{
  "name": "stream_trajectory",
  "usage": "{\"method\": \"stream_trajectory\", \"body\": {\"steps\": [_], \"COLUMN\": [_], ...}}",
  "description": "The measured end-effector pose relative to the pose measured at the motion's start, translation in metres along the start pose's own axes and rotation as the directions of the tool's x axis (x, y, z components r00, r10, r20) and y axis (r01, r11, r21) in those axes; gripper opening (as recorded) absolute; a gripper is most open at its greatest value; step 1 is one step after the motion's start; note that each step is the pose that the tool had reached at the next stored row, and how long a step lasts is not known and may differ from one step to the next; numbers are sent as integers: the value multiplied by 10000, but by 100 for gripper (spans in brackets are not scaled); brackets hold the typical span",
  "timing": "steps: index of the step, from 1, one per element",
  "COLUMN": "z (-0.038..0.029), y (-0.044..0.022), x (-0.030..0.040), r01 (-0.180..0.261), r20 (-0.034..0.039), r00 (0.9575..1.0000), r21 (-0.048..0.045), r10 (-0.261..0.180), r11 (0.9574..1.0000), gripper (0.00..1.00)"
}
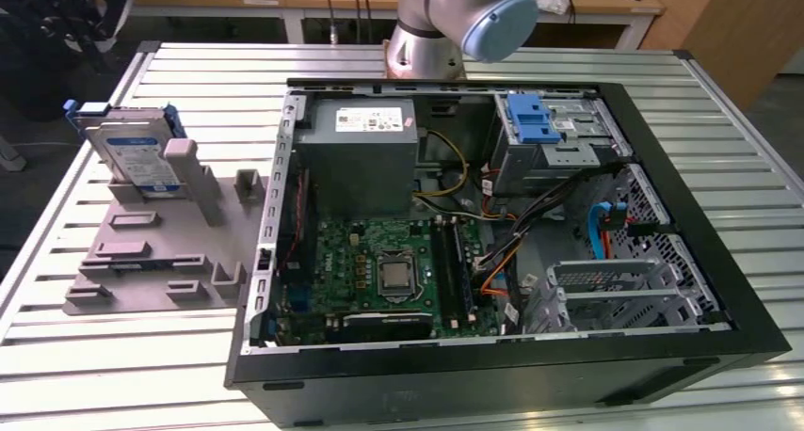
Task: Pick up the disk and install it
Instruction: 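Reach for the disk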
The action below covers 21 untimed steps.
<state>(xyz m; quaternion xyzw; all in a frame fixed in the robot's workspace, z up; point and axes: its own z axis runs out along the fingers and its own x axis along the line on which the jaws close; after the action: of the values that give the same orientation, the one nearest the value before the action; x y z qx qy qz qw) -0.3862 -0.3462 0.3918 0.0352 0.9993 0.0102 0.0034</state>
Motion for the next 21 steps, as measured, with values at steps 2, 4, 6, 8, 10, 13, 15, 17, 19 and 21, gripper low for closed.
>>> {"method": "stream_trajectory", "body": {"steps": [2, 4, 6, 8, 10, 13, 15, 17, 19, 21], "z": [1, 1, 1, 2, 3, 4, 6, 7, 9, 9], "y": [0, 1, 7, 12, 19, 25, 25, 23, 22, 22], "x": [67, 126, 176, 225, 274, 335, 365, 392, 401, 402], "r01": [0, 0, -1, 0, 0, 0, 0, -1, 1, 1], "r20": [0, 0, 1, 1, 0, 0, 1, 0, 0, -1], "r00": [10000, 10000, 10000, 10000, 10000, 10000, 10000, 10000, 10000, 10000], "r21": [0, 0, 0, -1, 0, 0, 0, 0, -1, -1], "r10": [0, 0, 1, 0, 0, 0, 0, 1, -1, -1], "r11": [10000, 10000, 10000, 10000, 10000, 10000, 10000, 10000, 10000, 10000], "gripper": [11, 11, 11, 11, 11, 11, 11, 11, 11, 11]}}
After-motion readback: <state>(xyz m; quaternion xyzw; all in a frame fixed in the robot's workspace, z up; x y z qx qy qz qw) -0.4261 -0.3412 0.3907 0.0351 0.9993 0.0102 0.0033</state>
